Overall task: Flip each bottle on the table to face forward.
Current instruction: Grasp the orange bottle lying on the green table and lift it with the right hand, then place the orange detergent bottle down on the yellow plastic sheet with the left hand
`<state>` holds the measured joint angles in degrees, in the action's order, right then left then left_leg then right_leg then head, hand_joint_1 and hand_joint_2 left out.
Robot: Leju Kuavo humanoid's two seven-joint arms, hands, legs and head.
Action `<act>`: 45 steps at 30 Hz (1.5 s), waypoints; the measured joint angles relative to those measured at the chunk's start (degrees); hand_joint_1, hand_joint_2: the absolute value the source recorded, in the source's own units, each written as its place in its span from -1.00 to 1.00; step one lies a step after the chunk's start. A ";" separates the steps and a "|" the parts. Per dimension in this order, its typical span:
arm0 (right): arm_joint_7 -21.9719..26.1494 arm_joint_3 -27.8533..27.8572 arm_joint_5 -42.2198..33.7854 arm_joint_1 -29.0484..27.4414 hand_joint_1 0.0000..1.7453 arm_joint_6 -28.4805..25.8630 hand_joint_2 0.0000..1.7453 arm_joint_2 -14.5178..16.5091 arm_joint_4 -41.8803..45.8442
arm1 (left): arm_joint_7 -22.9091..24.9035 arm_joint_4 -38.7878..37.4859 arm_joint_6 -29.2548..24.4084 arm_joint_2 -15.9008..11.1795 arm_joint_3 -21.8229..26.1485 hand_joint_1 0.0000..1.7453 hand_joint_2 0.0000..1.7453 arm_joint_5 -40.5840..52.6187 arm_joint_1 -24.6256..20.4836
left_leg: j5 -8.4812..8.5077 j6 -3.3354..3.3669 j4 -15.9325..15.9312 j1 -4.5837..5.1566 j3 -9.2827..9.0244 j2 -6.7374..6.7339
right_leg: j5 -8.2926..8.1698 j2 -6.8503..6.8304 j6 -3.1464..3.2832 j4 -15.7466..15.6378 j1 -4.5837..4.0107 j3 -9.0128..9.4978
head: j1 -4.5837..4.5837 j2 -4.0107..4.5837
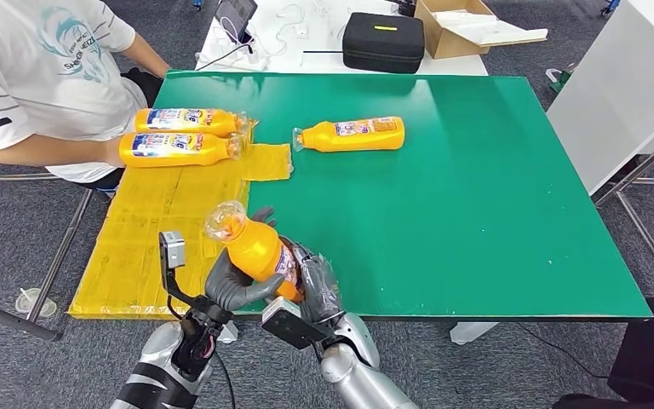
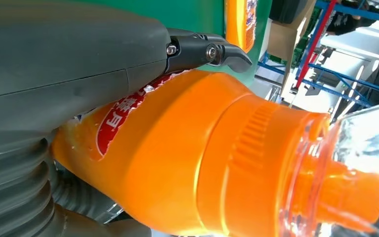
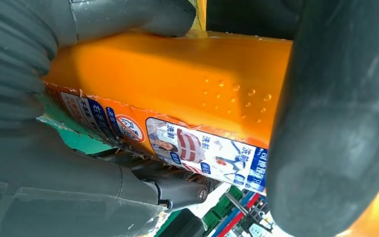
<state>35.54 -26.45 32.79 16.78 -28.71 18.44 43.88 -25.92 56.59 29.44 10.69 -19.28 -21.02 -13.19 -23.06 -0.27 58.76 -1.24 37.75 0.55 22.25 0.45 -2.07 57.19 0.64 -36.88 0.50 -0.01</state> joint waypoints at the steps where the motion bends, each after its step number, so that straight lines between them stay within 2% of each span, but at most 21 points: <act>1: -0.06 -0.19 -0.01 0.13 1.00 0.03 1.00 0.04 -0.33 | 0.00 -0.10 -0.05 -0.04 0.01 -1.00 1.00 -0.01 0.00 | 0.00 0.00 0.00 0.00 0.00 0.00 | 0.00 0.00 0.00 0.00 0.00 0.00 | 0.00 -0.01; 3: -0.23 -0.61 -0.16 0.39 1.00 0.07 1.00 0.14 -1.10 | -0.04 -0.31 -0.32 -0.10 0.02 -0.93 1.00 -0.02 0.01 | 0.00 0.00 0.00 0.00 0.00 0.00 | 0.00 0.00 0.00 0.00 0.00 0.00 | 0.00 0.00; 4: -0.32 -0.83 -0.30 0.52 1.00 0.08 1.00 0.20 -1.52 | -0.11 -0.37 -0.57 -0.14 0.02 -0.50 1.00 0.00 0.02 | 0.00 0.00 0.00 0.00 0.00 0.00 | 0.00 0.00 0.00 0.00 0.00 0.00 | -0.01 0.00; 6: -0.40 -1.29 -0.64 0.75 1.00 0.08 1.00 0.30 -2.35 | -0.38 -0.40 -1.24 -0.20 0.03 0.50 1.00 0.25 0.04 | 0.00 0.00 0.00 0.00 0.00 0.00 | 0.00 0.00 0.00 0.00 0.00 0.00 | -0.01 0.01; 7: -0.44 -1.54 -0.81 0.85 1.00 0.08 1.00 0.33 -2.72 | -0.57 -0.40 -1.62 -0.20 0.04 0.92 1.00 0.45 0.05 | 0.00 0.00 0.00 0.00 0.00 0.00 | 0.00 0.00 0.00 0.00 0.00 0.00 | -0.01 0.00; 8: -0.49 -1.76 -1.02 0.93 1.00 0.08 1.00 0.34 -3.04 | -0.75 -0.40 -1.99 -0.20 0.06 1.00 1.00 0.69 0.05 | 0.00 0.00 0.00 0.00 0.00 0.00 | 0.00 0.00 0.00 0.00 0.00 0.00 | -0.01 0.00; 21: -0.84 -3.20 -3.18 1.42 0.98 0.01 1.00 0.38 -4.33 | -2.08 0.81 -5.66 0.28 0.42 1.00 1.00 3.29 0.58 | 0.00 0.00 0.00 0.00 0.00 0.00 | 0.00 0.00 0.00 0.00 0.00 0.00 | -0.02 0.00; 22: -0.87 -3.31 -3.22 1.49 0.80 0.01 1.00 0.38 -4.35 | -2.13 0.98 -5.83 0.32 0.49 1.00 1.00 3.44 0.66 | 0.00 0.00 0.00 0.00 0.00 -0.01 | 0.00 0.00 0.00 0.00 0.00 0.00 | -0.01 0.00; 24: -0.90 -3.43 -3.35 1.66 -0.20 -0.07 1.00 0.40 -4.38 | -2.21 1.45 -6.16 0.46 0.65 1.00 1.00 3.66 0.87 | 0.00 0.00 0.00 0.00 -0.01 -0.01 | 0.00 0.00 0.00 0.00 0.00 0.00 | -0.02 0.00; 25: -0.84 -3.44 -3.49 1.72 -0.68 -0.24 0.50 0.41 -4.38 | -2.21 1.75 -6.24 0.54 0.75 1.00 1.00 3.68 0.96 | 0.00 0.00 0.00 0.00 -0.01 -0.01 | 0.00 0.00 0.00 0.00 0.00 0.00 | -0.01 0.01; 26: -0.76 -3.45 -3.64 1.77 -1.00 -0.47 0.00 0.42 -4.38 | -2.20 1.99 -6.28 0.60 0.85 1.00 1.00 3.67 0.99 | 0.00 0.00 0.00 0.00 -0.01 0.00 | 0.00 0.00 0.00 0.00 0.00 0.00 | -0.01 0.01; 28: -0.62 -3.45 -4.14 1.80 -1.00 -1.28 -1.00 0.44 -4.33 | -2.15 2.50 -6.45 0.68 1.02 1.00 1.00 3.67 1.00 | 0.01 0.00 0.00 0.00 0.00 0.00 | 0.00 0.00 0.00 0.00 0.00 0.00 | -0.01 0.00; 31: -1.16 -3.39 -4.53 1.70 -1.00 -2.66 -1.00 0.39 -3.41 | -2.24 3.48 -8.18 0.84 1.49 1.00 1.00 3.86 0.97 | 0.01 0.00 0.00 0.00 0.00 -0.01 | 0.00 0.00 0.00 0.00 0.00 -0.01 | -0.01 0.01; 34: -2.50 -3.31 -3.99 1.21 -1.00 -4.78 -1.00 0.14 0.18 | -3.34 4.89 -12.63 0.97 2.87 1.00 1.00 5.98 0.84 | 0.01 0.00 0.00 0.00 -0.02 -0.02 | -0.01 0.00 0.00 0.00 0.00 -0.02 | -0.01 0.01; 40: -4.35 -2.56 -3.18 -1.83 -1.00 -8.11 -1.00 -0.95 13.08 | -7.61 7.50 -26.29 1.00 7.59 1.00 1.00 14.89 -0.91 | 0.02 -0.01 0.00 -0.01 -0.02 -0.01 | -0.01 0.01 0.00 0.00 -0.01 -0.02 | -0.01 0.01; 45: -4.27 -2.14 -3.45 -3.90 -1.00 -9.14 -1.00 -1.92 21.71 | -9.03 8.23 -30.66 1.04 11.40 1.00 1.00 17.79 -3.17 | 0.02 -0.01 0.00 0.00 -0.02 -0.02 | -0.01 0.01 0.00 0.00 0.00 -0.01 | -0.01 0.00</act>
<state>31.27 -28.59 29.33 12.88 -37.85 16.51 65.59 -34.95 64.82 -1.23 11.74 -7.88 -3.22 -16.36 -23.04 -0.28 58.76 -1.25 37.73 0.53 22.25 0.46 -2.07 57.20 0.64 -36.89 0.49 -0.01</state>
